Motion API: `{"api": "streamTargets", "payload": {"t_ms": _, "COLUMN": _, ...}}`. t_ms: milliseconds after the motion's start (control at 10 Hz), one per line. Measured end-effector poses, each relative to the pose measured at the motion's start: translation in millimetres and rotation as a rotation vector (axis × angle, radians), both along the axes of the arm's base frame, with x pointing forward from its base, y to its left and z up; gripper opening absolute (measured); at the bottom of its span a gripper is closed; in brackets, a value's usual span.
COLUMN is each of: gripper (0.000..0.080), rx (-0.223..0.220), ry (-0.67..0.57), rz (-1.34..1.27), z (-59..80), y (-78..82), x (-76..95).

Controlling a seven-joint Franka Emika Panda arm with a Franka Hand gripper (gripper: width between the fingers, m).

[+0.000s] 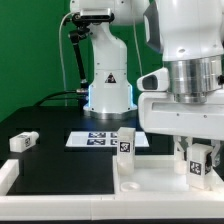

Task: Assemble square table

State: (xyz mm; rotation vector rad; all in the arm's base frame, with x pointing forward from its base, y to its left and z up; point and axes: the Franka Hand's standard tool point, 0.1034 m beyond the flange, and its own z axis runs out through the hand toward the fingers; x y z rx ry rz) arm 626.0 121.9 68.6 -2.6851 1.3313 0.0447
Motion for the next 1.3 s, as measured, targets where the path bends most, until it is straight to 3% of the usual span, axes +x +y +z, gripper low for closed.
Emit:
{"api": "streamTargets", "payload": {"t_ms": 100, "gripper": 0.029, "rx": 0.058, "ry": 0.024, "rz": -0.197, "z": -2.6, "y": -3.0, "x": 1.6}}
{"api": "streamTargets", "payload": {"t_ms": 600, "gripper": 0.029, "rx": 0.077, "ry": 0.059, "rz": -0.444, "z": -2.9, "y": -1.4, "x": 1.3}}
{"api": "streamTargets", "payload": {"t_ms": 700, "gripper": 0.029, "rx": 0.104, "ry": 0.046, "rz": -0.561, "z": -3.3, "y": -1.1, "x": 0.8}}
{"api": "streamTargets", "payload": {"t_ms": 900, "gripper": 0.029, "rx": 0.092, "ry": 0.031, "rz": -0.469, "z": -3.4, "y": -0.7, "x": 0.3}}
{"api": "streamTargets", "payload": {"t_ms": 1100, "gripper": 0.0573, "rx": 0.008, "ry": -0.02, "rz": -0.032, "z": 0.9, "y": 9.2, "x": 1.3}}
{"api": "streamTargets", "payload": {"t_ms": 1200, "gripper": 0.0573, "rx": 0.009, "ry": -0.031, "rz": 0.014, "z": 0.4, "y": 9.6, "x": 1.9}}
{"api": "streamTargets", "payload": {"t_ms": 1300, "gripper": 0.0634, "rx": 0.004, "ry": -0.041, "rz": 0.079, "z": 0.1, "y": 8.0, "x": 2.0}}
